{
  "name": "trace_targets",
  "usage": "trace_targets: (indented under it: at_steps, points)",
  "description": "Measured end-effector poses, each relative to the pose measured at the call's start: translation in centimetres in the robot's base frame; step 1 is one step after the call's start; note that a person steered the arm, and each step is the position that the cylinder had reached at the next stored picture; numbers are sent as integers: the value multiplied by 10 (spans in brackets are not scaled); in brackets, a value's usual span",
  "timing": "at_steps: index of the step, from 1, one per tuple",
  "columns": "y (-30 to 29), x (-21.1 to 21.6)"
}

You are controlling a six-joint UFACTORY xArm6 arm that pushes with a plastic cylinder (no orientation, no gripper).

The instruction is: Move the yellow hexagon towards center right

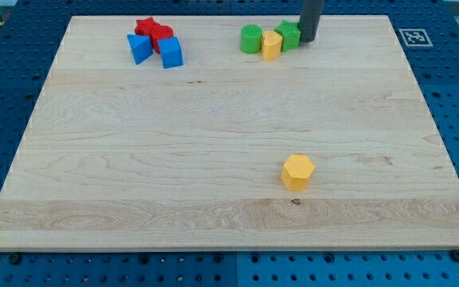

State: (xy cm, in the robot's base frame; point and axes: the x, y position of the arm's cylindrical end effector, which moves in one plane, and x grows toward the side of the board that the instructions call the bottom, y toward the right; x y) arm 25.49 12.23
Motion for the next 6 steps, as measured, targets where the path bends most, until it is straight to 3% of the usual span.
trace_targets:
  at_steps: [1,2,4,6]
  points:
    - [-10,-7]
    - [16,5]
    - [65,53]
    - [76,126]
